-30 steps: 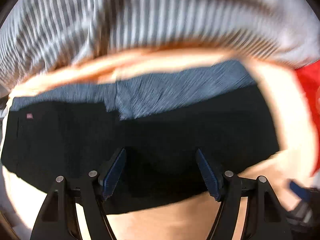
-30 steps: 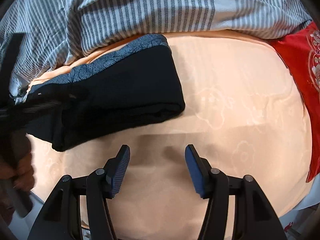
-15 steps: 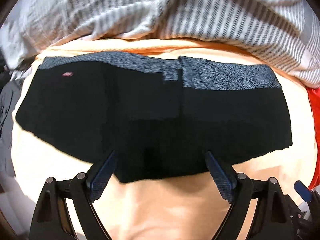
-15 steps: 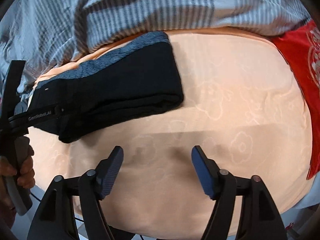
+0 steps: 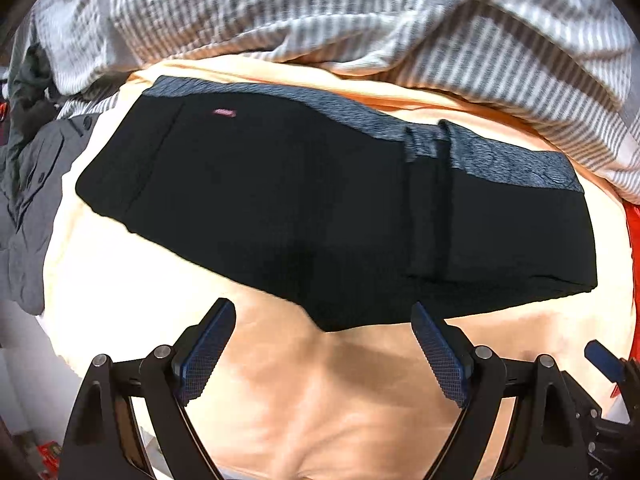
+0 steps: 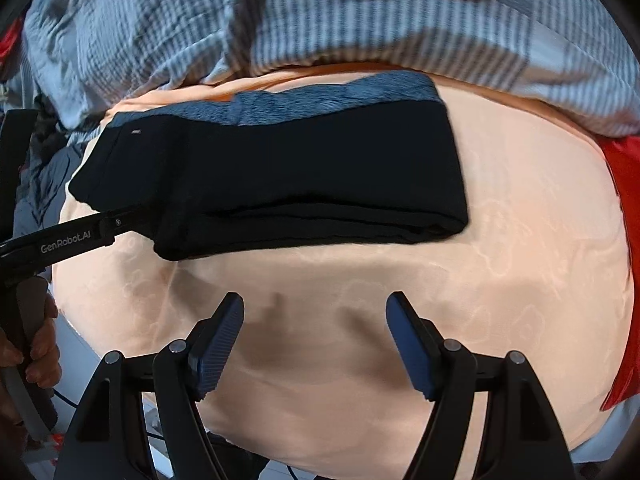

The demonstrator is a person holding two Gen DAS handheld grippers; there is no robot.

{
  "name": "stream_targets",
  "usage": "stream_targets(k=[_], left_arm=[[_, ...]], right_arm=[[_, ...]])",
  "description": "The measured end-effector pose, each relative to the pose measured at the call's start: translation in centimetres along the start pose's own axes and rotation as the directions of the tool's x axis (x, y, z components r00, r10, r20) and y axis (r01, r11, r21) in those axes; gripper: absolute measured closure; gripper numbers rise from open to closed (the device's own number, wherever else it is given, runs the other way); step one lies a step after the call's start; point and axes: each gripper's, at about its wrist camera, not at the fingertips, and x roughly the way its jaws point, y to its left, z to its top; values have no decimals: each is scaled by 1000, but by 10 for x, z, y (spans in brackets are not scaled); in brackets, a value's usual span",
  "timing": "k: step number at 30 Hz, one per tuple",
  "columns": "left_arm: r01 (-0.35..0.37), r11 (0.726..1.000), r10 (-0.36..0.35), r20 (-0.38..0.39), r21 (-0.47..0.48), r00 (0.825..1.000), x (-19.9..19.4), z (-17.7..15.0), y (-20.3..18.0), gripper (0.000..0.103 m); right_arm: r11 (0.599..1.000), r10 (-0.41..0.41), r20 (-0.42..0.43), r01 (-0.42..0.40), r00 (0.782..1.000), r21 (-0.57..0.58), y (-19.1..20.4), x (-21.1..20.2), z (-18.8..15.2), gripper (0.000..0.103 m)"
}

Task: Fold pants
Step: 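Move the left gripper to the leg end of the folded black strip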

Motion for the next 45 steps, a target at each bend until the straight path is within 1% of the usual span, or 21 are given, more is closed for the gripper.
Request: stream_targets(k=[5, 16, 21, 25, 29, 33, 34, 35, 36, 39, 45], left_arm=[[14, 999, -14, -4, -32, 1000, 4, -3, 28, 13], [21, 996, -23, -16, -82, 1000, 11, 9, 86, 13], [30, 995, -32, -27, -97, 999, 16, 9, 105, 13], [32, 993, -36, -34, -114, 999, 20, 9, 118, 13], [34, 991, -39, -36, -127, 999, 22, 11, 129, 13], [36, 990, -42, -40, -139, 998, 26, 14, 135, 13], [36, 989, -43, -41, -142, 998, 26, 15, 136, 13], [36, 989, -43, -42, -145, 998, 27, 16, 138, 13], [37, 988, -44, -44, -147, 998, 28, 16, 139, 13], [41, 987, -50, -48, -158, 998, 31, 16, 142, 13], [55, 980, -65, -47, -189, 997, 34, 18, 152, 13]], right_arm=[[1000, 0, -15, 0, 1000, -17, 27, 6, 8, 26], [995, 10, -37, -14, 999, -103, 94, 23, 28, 24], [992, -10, -35, 5, 999, -130, 116, 29, 36, 21], [990, -19, -42, 13, 999, -138, 127, 35, 41, 20], [989, -8, -56, 0, 998, -150, 137, 41, 43, 17], [988, -13, -43, 6, 999, -157, 144, 43, 44, 14], [987, -16, -41, 9, 999, -160, 145, 43, 45, 11], [987, -17, -41, 10, 999, -163, 146, 44, 46, 5], [986, -17, -39, 11, 999, -168, 148, 44, 47, 1], [984, -20, -42, 12, 999, -179, 151, 46, 49, 0], [986, -8, -87, -6, 996, -168, 153, 54, 50, 0]])
